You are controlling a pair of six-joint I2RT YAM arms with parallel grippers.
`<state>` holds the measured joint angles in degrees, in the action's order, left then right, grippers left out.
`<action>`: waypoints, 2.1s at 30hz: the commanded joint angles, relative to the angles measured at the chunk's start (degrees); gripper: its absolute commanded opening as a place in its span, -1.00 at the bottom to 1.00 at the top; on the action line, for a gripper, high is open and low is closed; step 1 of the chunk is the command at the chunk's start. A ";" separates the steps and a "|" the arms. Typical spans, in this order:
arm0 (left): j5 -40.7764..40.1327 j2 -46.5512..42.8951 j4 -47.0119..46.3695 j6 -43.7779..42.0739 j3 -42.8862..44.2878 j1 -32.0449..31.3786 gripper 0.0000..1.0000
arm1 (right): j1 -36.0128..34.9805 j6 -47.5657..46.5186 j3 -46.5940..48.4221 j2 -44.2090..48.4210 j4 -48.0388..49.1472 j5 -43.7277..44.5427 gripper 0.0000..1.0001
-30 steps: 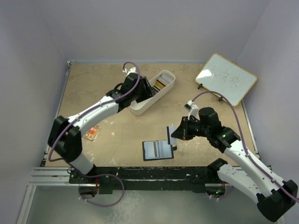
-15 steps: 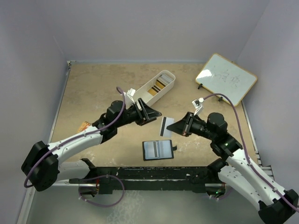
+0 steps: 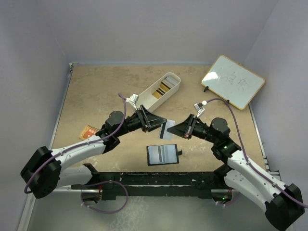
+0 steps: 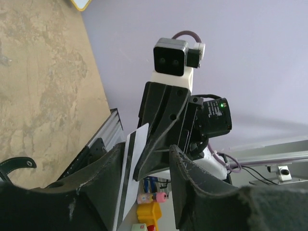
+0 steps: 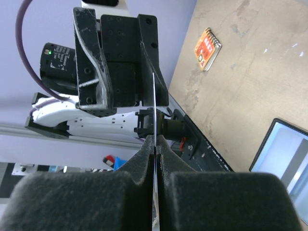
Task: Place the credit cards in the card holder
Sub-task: Insert the credit card into the card holder.
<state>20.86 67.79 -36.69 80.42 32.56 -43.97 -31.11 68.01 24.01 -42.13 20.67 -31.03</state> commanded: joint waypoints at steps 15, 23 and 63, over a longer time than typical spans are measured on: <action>-1.04 -13.68 7.25 -4.73 -5.70 -0.60 -1.00 | -0.09 10.32 -3.93 -14.80 28.88 -12.50 -1.00; -5.93 -17.49 8.78 -2.09 -10.54 -0.59 -1.00 | -0.07 3.58 -3.53 -13.31 17.89 -11.41 -0.43; -0.41 17.88 -16.42 -7.58 -19.47 -1.20 -1.00 | -0.18 -23.72 -4.09 -12.46 -19.58 7.15 -0.31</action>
<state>18.76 82.52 -46.85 76.09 10.94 -44.82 -31.42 48.10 17.30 -53.47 3.05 -25.98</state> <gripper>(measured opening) 0.003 0.358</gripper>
